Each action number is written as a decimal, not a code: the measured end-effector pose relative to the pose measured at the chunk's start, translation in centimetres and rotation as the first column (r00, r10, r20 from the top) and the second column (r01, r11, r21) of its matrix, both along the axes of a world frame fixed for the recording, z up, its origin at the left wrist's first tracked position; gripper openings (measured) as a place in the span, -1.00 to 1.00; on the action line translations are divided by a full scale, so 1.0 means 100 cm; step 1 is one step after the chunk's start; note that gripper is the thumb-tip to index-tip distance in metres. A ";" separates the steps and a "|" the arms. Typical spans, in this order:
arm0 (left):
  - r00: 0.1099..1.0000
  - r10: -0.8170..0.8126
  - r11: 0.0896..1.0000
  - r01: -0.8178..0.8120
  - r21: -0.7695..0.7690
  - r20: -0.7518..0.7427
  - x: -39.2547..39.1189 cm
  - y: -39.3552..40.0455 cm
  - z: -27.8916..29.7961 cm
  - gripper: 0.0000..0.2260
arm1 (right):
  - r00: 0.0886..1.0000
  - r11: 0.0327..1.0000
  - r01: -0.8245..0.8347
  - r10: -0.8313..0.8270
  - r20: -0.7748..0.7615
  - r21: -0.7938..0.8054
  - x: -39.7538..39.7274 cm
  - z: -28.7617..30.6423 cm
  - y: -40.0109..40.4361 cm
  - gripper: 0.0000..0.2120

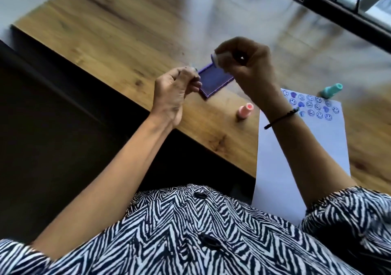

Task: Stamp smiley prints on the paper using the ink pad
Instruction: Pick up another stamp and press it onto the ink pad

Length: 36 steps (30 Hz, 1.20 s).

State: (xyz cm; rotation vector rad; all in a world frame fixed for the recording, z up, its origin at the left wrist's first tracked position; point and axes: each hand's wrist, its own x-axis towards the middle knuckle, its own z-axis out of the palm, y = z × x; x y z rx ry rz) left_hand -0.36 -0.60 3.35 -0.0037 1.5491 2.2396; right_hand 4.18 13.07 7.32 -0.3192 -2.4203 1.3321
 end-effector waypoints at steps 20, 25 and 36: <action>0.996 0.039 0.980 -0.054 -0.189 -0.081 0.005 0.010 -0.033 -0.92 | 0.935 0.764 -0.214 -0.020 0.353 0.609 -0.030 -0.025 -0.001 -0.82; 0.995 0.056 0.976 -0.072 -0.207 -0.083 0.004 0.010 -0.032 -0.92 | 0.929 0.782 -0.249 0.026 0.368 0.571 -0.033 -0.026 -0.009 -0.81; 0.992 0.010 0.964 -0.043 -0.263 -0.124 0.007 0.007 -0.030 -0.90 | 0.948 0.806 -0.239 0.072 0.311 0.542 -0.030 -0.025 -0.014 -0.84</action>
